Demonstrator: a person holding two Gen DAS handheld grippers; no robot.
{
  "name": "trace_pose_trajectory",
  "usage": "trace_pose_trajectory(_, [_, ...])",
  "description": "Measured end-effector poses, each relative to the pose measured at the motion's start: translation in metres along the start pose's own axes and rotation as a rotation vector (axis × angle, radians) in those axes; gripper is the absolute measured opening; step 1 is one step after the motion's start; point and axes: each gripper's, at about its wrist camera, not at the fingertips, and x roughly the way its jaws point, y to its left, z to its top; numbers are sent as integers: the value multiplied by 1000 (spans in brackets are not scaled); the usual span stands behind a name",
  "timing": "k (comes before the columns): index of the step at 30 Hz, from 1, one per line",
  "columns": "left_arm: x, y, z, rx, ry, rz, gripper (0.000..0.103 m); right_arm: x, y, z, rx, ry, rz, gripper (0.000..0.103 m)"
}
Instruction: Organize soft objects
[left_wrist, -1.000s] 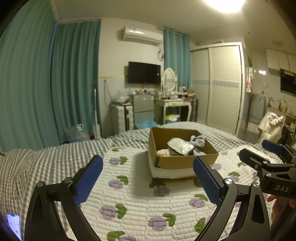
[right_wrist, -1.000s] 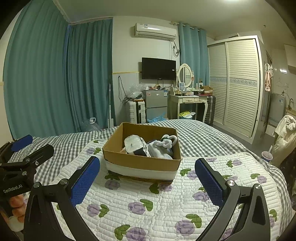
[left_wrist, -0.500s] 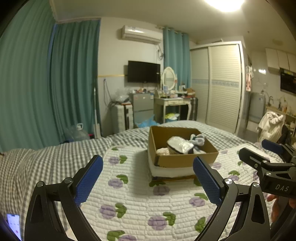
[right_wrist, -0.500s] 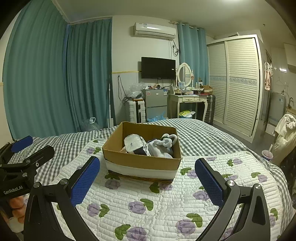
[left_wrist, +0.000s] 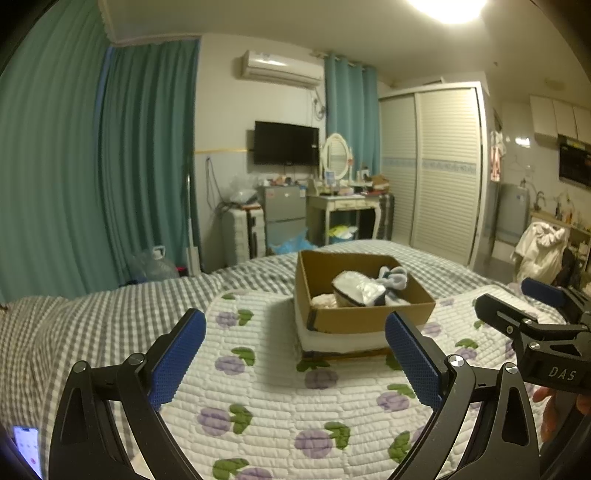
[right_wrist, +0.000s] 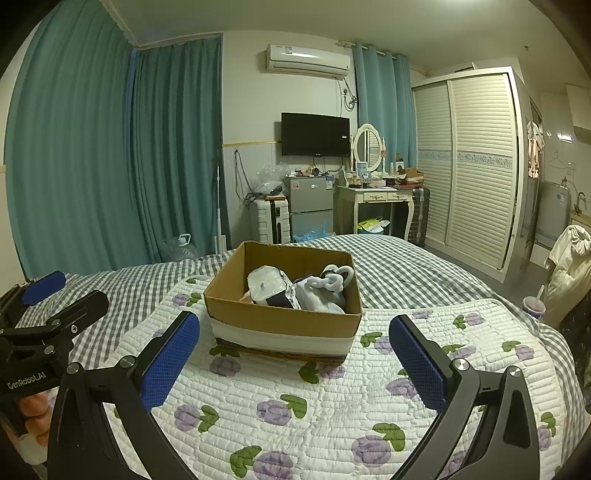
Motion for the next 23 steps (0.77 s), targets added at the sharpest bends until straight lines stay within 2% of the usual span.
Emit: trace_pose_trajectory(23, [2,1,-4,-18,13,6,100,2,2,-4,12,7,-9,103])
